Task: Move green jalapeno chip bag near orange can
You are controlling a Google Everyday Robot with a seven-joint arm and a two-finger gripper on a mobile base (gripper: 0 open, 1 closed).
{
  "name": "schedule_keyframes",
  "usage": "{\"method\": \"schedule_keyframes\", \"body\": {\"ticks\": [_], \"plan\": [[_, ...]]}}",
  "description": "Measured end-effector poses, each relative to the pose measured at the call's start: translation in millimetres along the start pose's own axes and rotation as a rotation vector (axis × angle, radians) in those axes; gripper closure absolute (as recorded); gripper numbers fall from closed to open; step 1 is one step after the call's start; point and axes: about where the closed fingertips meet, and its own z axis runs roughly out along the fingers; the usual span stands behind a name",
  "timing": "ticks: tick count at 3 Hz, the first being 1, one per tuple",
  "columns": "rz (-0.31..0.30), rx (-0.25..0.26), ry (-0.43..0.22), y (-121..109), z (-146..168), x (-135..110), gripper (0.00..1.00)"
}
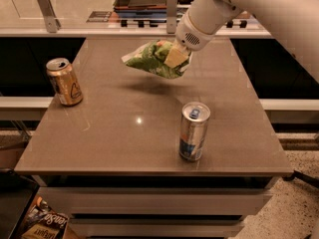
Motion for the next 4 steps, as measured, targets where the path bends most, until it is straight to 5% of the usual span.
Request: {"method": "schedule_keyframes", "body": {"ticks": [2, 4], "plan": [[-0.039, -0.019, 0.004, 75, 23, -43, 1.00], [0.007, -0.030, -0.029, 108, 45, -69, 1.00]]}}
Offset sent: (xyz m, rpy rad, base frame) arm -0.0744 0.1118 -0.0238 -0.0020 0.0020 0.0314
